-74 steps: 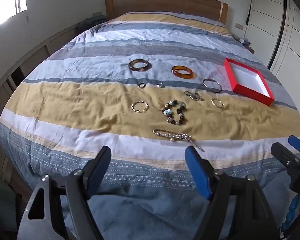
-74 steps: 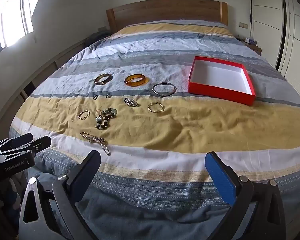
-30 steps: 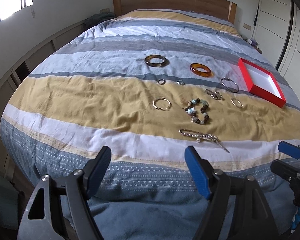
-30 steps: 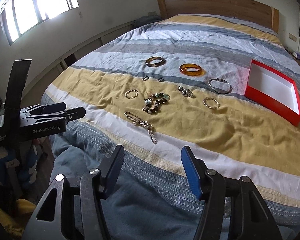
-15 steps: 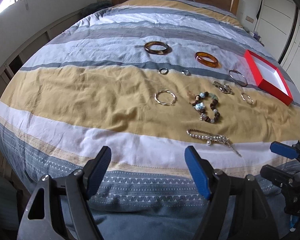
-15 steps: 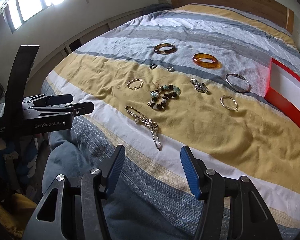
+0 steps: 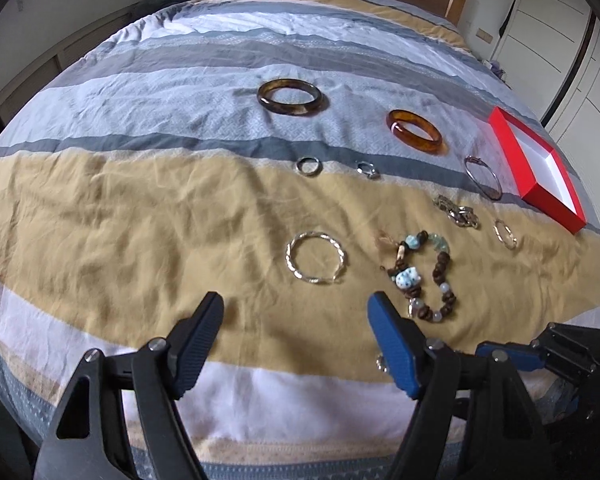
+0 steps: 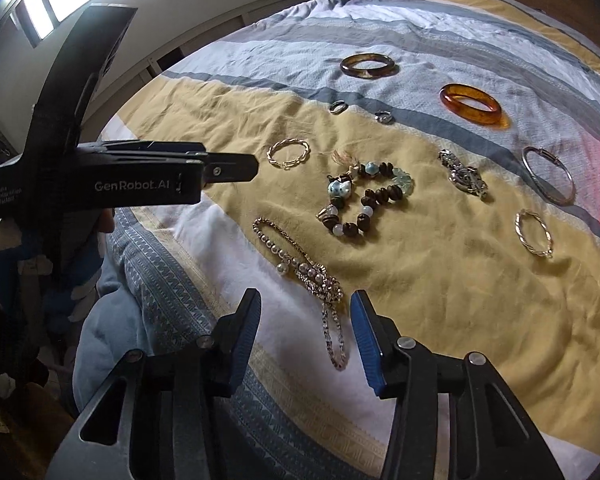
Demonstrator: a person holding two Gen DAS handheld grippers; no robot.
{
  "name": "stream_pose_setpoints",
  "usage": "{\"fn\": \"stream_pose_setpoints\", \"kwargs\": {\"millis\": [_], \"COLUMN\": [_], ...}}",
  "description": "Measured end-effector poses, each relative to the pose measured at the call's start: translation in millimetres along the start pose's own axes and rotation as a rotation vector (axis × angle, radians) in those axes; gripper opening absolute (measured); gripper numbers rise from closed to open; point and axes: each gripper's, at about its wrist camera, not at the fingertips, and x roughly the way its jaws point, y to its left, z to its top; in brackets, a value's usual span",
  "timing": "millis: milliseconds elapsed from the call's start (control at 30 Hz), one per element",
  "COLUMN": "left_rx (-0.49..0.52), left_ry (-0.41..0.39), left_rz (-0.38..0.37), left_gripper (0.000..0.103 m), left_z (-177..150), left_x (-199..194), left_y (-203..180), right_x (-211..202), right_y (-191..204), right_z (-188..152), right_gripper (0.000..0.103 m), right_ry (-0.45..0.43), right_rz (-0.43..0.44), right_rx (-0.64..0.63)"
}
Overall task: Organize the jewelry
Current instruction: 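Grasp the twisted silver hoop with the left tool while the right tool grasps the pearl necklace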
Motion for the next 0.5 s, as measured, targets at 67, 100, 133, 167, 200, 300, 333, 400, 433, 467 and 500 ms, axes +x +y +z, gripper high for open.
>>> {"fn": "stream_pose_setpoints", "kwargs": {"millis": [67, 100, 133, 167, 200, 300, 333, 400, 433, 467, 500], "left_rx": [0.012, 0.015, 0.016, 0.017, 0.021, 0.042, 0.049, 0.059, 0.065, 0.07, 0.075], "left_ry": [0.014, 0.025, 0.035, 0.046, 0.052, 0.053, 0.053, 0.056, 0.057, 0.058, 0.058], "left_rz": [0.004, 0.004, 0.001, -0.002, 0.001, 0.005, 0.006, 0.007, 0.008, 0.01, 0.014], "left_gripper": [0.068, 0.063, 0.061, 0.058, 0.057, 0.057, 0.057, 0.057, 0.057, 0.057, 0.055], "left_z": [6, 9, 11, 12, 14, 17, 18, 22, 23, 24, 25], "left_x": [12, 19, 24, 31, 35, 43, 44, 48, 50, 52, 54], "left_y": [-1, -1, -1, -1, -1, -3, -4, -6, -7, -8, -9], "right_x": [10, 15, 19, 23, 26, 32, 34, 36, 38, 38, 39], "right_y": [-2, -3, -3, -4, -5, -8, -9, -10, -10, -10, -11], "right_z": [4, 5, 7, 8, 9, 11, 13, 14, 15, 15, 16], "right_gripper": [0.043, 0.043, 0.042, 0.042, 0.042, 0.042, 0.042, 0.041, 0.04, 0.038, 0.035], "right_ry": [0.011, 0.016, 0.021, 0.024, 0.026, 0.026, 0.025, 0.025, 0.025, 0.025, 0.024], "right_rz": [0.012, 0.019, 0.024, 0.029, 0.034, 0.044, 0.046, 0.049, 0.05, 0.05, 0.046], "right_rx": [-0.008, -0.012, -0.015, -0.017, -0.02, -0.03, -0.033, -0.038, -0.041, -0.045, -0.051]}}
